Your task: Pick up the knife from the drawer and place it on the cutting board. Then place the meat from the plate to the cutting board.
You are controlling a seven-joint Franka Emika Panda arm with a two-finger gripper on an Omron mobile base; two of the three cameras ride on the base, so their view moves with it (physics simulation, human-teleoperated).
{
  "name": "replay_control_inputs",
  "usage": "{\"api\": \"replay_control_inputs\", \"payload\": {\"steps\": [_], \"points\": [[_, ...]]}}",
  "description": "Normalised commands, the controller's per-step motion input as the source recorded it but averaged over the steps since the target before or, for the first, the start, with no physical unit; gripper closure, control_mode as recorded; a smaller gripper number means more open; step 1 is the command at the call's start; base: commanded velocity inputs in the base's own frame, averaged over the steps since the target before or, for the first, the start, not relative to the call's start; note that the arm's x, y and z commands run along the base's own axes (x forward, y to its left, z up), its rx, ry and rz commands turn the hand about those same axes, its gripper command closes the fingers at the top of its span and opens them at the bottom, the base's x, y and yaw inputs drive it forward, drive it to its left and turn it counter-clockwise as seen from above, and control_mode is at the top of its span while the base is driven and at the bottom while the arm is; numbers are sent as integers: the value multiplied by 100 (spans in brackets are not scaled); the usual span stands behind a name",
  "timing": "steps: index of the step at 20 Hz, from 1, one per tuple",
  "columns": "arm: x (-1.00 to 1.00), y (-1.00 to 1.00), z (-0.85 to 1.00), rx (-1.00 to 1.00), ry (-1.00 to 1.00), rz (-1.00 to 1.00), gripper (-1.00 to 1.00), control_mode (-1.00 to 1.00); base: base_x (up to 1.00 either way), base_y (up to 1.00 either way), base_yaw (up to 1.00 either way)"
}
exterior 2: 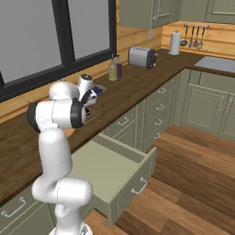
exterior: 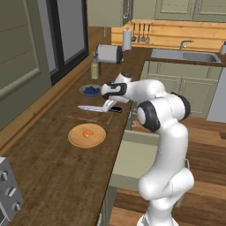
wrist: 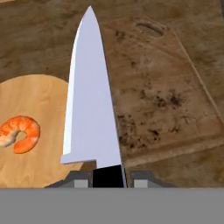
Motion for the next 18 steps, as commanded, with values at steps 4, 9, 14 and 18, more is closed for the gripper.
{"api": "replay_control_inputs", "payload": {"steps": [4, 9, 14, 18], "points": [[53, 8, -42, 0, 0, 0, 100, -100, 0, 0, 0], [61, 27, -44, 0, 0, 0, 100, -100, 0, 0, 0], [61, 15, -37, 0, 2, 0, 100, -100, 0, 0, 0], [43, 6, -34, 0, 4, 0, 100, -100, 0, 0, 0]]}}
